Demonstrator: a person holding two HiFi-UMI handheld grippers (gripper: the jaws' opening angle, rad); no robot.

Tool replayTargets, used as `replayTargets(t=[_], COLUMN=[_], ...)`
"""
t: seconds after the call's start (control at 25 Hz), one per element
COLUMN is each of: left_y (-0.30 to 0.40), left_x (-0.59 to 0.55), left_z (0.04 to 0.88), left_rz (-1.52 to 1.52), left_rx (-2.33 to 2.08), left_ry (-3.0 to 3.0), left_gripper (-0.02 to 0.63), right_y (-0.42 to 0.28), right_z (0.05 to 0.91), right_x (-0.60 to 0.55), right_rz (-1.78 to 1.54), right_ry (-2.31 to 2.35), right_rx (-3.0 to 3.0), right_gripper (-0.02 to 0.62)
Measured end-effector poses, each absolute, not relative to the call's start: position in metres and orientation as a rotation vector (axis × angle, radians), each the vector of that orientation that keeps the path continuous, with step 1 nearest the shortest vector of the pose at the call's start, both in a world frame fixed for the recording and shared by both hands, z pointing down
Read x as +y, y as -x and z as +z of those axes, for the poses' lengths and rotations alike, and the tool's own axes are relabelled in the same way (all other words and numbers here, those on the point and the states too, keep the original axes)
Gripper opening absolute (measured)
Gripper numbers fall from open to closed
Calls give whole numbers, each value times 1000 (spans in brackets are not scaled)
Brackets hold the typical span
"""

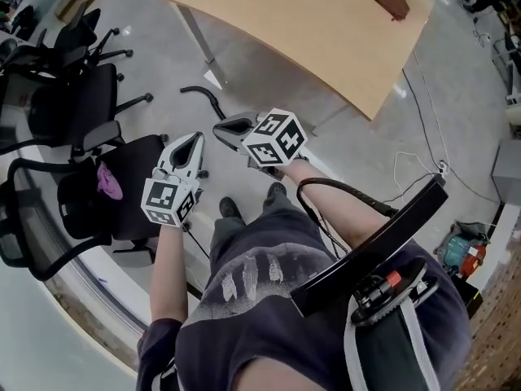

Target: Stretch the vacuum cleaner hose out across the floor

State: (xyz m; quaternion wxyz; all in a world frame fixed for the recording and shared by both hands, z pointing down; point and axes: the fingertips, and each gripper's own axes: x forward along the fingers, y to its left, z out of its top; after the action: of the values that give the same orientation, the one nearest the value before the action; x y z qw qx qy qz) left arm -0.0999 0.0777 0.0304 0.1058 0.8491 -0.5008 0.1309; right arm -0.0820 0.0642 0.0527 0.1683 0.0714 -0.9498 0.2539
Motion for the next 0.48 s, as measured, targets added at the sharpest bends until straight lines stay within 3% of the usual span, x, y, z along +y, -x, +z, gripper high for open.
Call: replayTargets(t=[0.24, 0.48], left_y=[102, 150], left_x=[117, 181], left_z=[1, -19], left_rz=[309, 267], left_rx=[-1470, -1471], left_ry=[-2575, -2624], left_gripper=[8, 8], right_y=[100, 145], right_z=[17, -6], right_x=[95, 148], right_rz=[626, 548], right_ry=[-205, -242], right_rx=[-2742, -2751], right_gripper=[5, 5])
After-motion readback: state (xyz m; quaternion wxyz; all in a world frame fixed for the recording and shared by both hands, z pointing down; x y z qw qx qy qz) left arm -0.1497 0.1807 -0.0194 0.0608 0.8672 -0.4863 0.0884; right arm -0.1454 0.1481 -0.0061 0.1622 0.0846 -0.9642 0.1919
